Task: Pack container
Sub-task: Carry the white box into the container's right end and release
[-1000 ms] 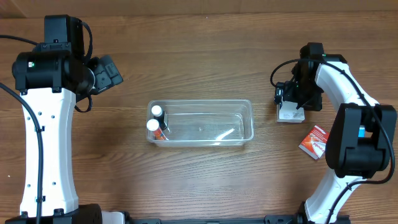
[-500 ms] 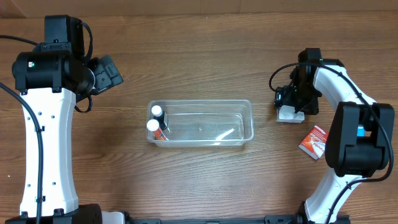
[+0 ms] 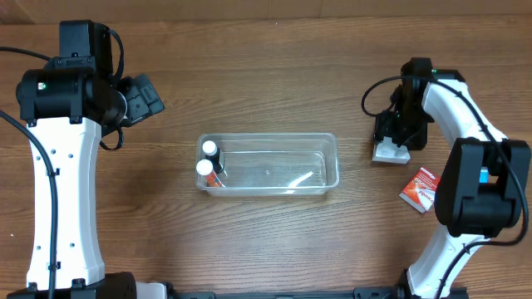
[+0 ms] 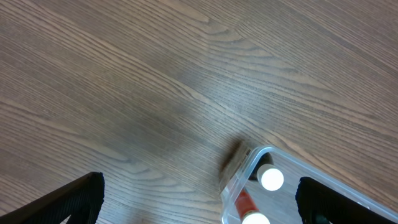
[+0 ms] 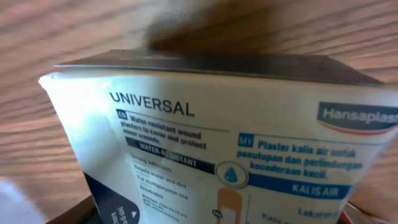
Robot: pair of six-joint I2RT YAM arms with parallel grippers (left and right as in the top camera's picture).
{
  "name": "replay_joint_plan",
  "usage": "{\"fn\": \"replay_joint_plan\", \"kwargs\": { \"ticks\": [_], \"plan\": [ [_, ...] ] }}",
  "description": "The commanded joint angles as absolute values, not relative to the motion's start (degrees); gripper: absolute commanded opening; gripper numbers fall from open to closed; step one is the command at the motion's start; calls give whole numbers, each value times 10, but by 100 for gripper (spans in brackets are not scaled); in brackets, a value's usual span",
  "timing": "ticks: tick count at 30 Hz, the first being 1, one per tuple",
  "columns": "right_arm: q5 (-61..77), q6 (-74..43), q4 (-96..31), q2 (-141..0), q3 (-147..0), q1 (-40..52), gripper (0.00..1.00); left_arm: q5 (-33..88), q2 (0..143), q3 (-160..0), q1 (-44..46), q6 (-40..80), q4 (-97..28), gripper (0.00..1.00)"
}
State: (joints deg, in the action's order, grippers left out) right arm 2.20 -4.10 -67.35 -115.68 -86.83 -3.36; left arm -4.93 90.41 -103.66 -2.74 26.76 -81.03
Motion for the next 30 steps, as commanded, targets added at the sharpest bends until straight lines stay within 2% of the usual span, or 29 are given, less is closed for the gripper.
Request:
{"fn": "replay_joint_plan", "kwargs": {
  "ticks": [1, 5, 8, 17, 27, 30],
  "plan": [
    [32, -49, -699, -1052, -916, -21, 68, -48, 908, -1042, -30, 252, -810, 100],
    [38, -50, -728, -941, -921, 38, 68, -49, 908, -1042, -30, 252, -809, 100],
    [38, -98, -748, -867, -920, 122, 68, -49, 908, -1042, -30, 252, -810, 100],
    [6, -236, -709, -868, -854, 293, 68, -48, 908, -1042, -30, 252, -811, 100],
    [12, -256, -548, -875, -658, 322, 69, -48, 908, -1042, -30, 253, -810, 100],
    [12, -255, -531, -887, -643, 322, 69, -48, 908, -1042, -30, 252, -811, 100]
  ]
}}
